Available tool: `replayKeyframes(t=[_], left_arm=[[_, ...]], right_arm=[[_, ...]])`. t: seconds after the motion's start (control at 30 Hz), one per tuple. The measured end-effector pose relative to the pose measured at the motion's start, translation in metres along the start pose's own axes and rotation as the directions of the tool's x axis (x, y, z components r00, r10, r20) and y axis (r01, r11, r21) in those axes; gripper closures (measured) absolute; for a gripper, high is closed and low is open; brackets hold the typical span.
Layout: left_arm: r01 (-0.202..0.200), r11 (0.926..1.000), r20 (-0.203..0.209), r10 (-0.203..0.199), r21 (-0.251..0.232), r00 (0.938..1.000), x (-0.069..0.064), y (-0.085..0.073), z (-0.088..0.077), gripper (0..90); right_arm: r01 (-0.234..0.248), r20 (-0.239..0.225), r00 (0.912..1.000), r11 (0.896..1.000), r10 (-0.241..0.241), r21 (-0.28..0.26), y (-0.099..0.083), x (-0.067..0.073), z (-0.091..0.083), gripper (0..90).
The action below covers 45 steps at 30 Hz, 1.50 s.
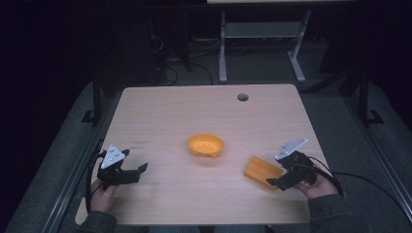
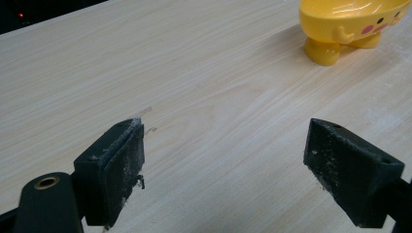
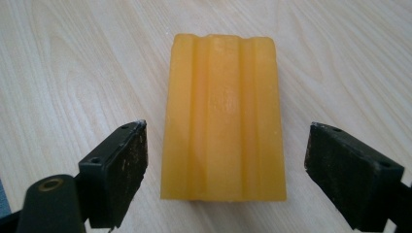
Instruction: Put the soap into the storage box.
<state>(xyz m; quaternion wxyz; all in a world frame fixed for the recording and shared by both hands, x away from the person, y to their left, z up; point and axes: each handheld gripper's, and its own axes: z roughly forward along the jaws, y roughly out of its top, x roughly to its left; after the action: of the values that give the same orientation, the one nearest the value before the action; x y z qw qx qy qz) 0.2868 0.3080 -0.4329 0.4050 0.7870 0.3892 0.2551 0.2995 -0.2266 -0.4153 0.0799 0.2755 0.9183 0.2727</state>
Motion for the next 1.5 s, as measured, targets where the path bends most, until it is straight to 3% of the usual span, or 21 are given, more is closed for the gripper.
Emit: replayKeyframes(t=[0.87,1.5], left_arm=[[0.003,1.0,0.002,-0.003,-0.004,1.0,0.001,0.0,-0.001,14.1],[0.003,0.9999,-0.001,-0.003,-0.011,1.0,0.001,0.0,-0.001,14.1]], right_arm=[[0.028,-0.021,0.9994,0.995,-0.026,0.1,0.016,-0.004,0.039,15.0],[0.029,-0.015,0.9995,0.988,-0.027,0.155,0.02,-0.004,0.055,15.6]])
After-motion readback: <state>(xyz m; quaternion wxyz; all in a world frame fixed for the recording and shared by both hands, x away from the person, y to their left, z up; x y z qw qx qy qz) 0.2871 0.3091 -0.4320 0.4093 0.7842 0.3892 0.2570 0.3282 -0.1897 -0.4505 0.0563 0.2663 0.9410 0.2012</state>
